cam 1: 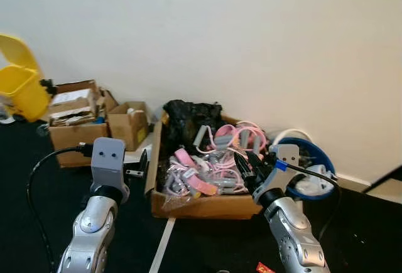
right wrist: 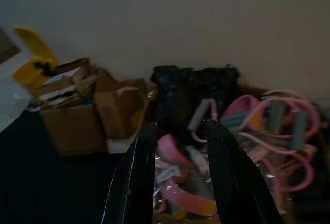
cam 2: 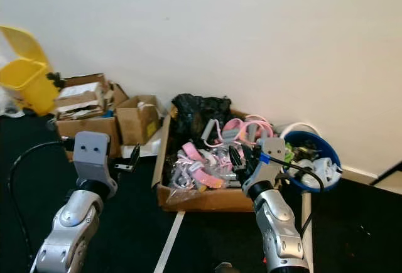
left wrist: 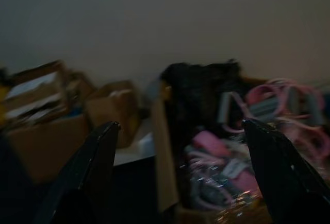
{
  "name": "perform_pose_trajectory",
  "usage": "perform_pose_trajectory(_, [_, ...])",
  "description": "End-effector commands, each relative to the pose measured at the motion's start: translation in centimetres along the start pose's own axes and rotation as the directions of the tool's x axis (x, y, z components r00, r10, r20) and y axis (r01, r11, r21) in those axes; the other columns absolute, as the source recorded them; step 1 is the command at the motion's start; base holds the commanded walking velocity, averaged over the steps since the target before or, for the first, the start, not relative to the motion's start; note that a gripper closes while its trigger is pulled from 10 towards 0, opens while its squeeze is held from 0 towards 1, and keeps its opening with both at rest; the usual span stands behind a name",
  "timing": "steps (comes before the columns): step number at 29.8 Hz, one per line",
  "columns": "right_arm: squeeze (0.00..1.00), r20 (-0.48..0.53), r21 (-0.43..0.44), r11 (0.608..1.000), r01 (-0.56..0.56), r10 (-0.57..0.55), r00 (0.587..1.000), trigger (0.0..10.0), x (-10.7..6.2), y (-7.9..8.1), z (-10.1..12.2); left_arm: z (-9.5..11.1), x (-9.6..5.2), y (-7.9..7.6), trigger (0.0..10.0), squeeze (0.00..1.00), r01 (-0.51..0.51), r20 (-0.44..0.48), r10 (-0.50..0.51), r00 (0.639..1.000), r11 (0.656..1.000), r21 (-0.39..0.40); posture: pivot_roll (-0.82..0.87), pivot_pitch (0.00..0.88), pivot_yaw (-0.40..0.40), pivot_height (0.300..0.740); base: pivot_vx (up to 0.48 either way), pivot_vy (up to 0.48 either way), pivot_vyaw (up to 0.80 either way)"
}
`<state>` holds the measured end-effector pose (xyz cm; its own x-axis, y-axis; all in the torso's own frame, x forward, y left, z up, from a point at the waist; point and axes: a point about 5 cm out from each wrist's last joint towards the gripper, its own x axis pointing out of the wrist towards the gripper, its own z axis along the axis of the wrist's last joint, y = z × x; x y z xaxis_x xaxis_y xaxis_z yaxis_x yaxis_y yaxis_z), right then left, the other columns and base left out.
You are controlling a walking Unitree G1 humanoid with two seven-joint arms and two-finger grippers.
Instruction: Picking trash to rubbish bin
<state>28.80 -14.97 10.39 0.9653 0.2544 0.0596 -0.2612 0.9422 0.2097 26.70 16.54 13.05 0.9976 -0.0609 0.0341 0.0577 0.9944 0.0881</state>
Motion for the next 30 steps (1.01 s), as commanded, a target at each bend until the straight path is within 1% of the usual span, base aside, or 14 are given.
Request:
perform_pose_trajectory(1, [0.00, -0.017, 0.006, 1.000, 0.015, -0.015, 1.000, 10.0, -0.31, -0.35, -0.35, -0.57, -0.14, 0.00, 10.0, 0.00, 0.001, -0.024, 0.000, 1.000, 1.000, 0.008, 0.04, 0.136, -0.019, 0.740, 0.000, 0.000, -0.59])
perform_pose_trajectory(23, [0.00, -0.033, 0.017, 1.000, 0.018, -0.018, 0.999, 10.0, -0.34, -0.30, -0.46, -0.60, -0.04, -0.08, 10.0, 0.00, 0.002, -0.023, -0.002, 1.000, 1.000, 0.007, 0.04, 0.139, -0.021, 0.740, 0.000, 0.000, -0.64])
perform_pose_trajectory(30, [0.00, -0.038, 0.003, 1.000, 0.018, -0.018, 0.999, 10.0, -0.48, -0.30, -0.52, -0.60, -0.09, -0.15, 10.0, 0.00, 0.004, -0.023, -0.004, 1.000, 1.000, 0.006, 0.03, 0.140, -0.024, 0.740, 0.000, 0.000, -0.65])
